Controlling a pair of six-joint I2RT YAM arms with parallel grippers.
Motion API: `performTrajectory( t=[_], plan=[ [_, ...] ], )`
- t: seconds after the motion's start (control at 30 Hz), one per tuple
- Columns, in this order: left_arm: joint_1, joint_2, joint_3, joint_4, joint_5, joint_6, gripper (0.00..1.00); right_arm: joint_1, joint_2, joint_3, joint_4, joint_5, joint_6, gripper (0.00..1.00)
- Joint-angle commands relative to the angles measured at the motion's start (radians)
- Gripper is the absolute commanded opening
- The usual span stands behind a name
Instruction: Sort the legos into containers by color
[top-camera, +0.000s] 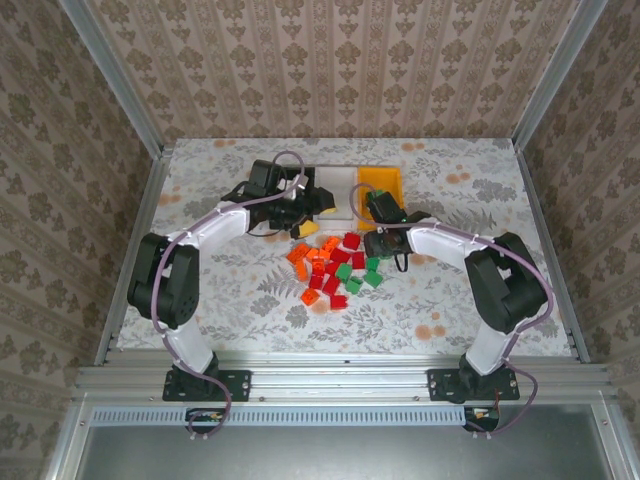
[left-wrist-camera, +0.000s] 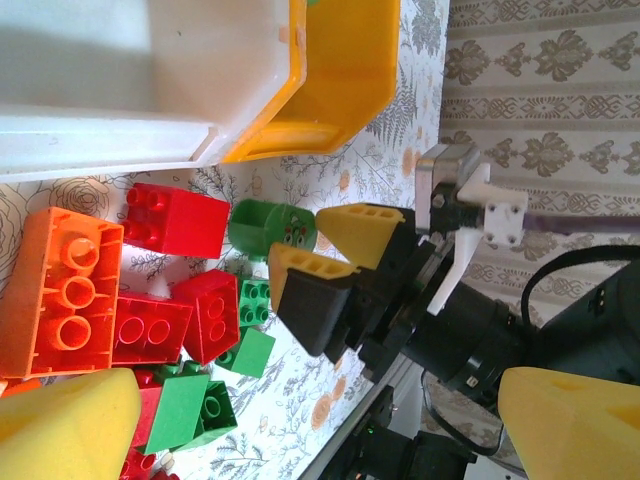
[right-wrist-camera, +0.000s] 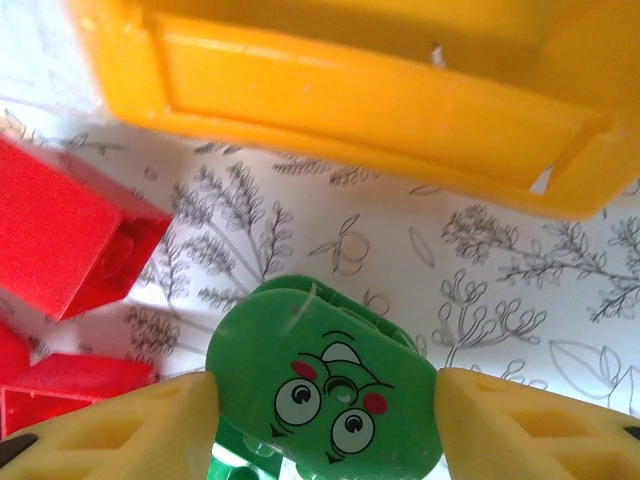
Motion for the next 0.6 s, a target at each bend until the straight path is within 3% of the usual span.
performTrajectory(
  t=[0.0,0.33,0.57],
  plan=[
    [0.002,0.011,0.010,-0.011,0.005,0.023,1.00,-0.022,0.035,0.008,0.007,-0.015,-0.014,0.59],
    [0.003,0.018,0.009,-0.007,0.005,0.020,1.00,-0.028,-0.014,-0.032,-0.053,0.072,0.015,0.58],
    [0.003,0.019,0.007,-0.002,0.008,0.015,1.00,-0.028,-0.137,-0.071,-0.061,-0.003,0.055,0.59]
  ],
)
